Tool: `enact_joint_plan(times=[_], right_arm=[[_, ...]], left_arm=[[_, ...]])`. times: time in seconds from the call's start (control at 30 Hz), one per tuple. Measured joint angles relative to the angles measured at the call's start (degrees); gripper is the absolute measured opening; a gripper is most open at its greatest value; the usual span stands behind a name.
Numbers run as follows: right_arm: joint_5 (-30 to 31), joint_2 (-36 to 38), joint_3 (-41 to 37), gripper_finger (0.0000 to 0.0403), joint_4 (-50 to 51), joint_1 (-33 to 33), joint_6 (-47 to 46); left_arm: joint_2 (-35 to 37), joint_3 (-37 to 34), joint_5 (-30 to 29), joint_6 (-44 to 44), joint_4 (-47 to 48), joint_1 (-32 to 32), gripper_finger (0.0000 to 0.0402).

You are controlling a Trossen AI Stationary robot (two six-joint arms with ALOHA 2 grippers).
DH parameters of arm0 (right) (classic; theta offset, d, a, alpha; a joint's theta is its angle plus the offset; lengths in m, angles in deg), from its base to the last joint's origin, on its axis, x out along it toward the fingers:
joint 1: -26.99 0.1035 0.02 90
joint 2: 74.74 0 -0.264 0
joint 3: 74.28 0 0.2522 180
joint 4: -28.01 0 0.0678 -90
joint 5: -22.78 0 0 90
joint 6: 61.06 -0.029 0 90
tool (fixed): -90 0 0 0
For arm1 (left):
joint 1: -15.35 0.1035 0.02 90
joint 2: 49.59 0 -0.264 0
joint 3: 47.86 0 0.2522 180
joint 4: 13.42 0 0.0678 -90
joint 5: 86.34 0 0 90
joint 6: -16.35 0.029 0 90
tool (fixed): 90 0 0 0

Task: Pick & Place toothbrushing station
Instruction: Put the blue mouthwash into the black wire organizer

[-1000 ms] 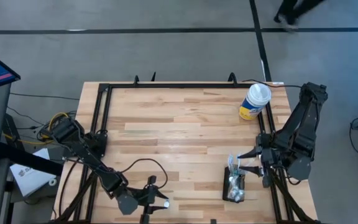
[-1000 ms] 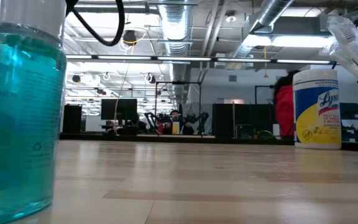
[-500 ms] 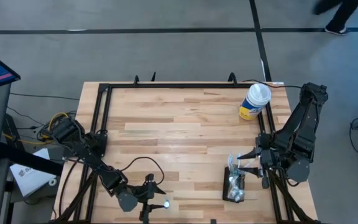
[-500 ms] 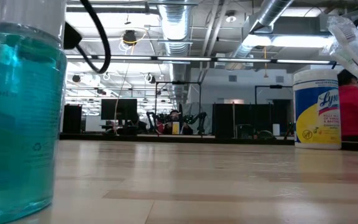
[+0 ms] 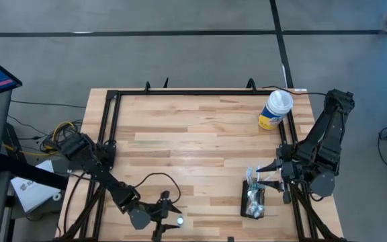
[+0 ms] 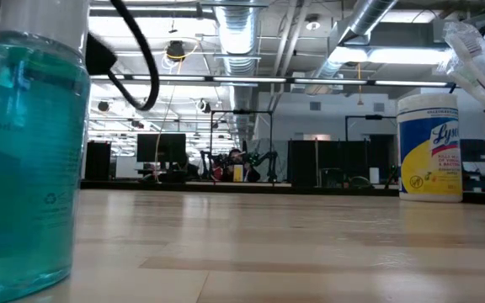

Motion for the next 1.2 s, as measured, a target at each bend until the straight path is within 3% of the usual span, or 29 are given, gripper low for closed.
enact_joint_plan(times=[1.0, 1.2], right_arm=[[0.02, 0.00, 0.00, 0.0171, 0.02, 0.00, -0.01], [0.02, 0.00, 0.00, 0.0171, 0.02, -0.02, -0.02]], left_arm=[[-2.92, 0.04, -0.30, 4.73, -5.51, 0.96, 0.0237], [-5.63, 0.04, 0.06, 5.97, -10.06, 1.33, 0.0237]])
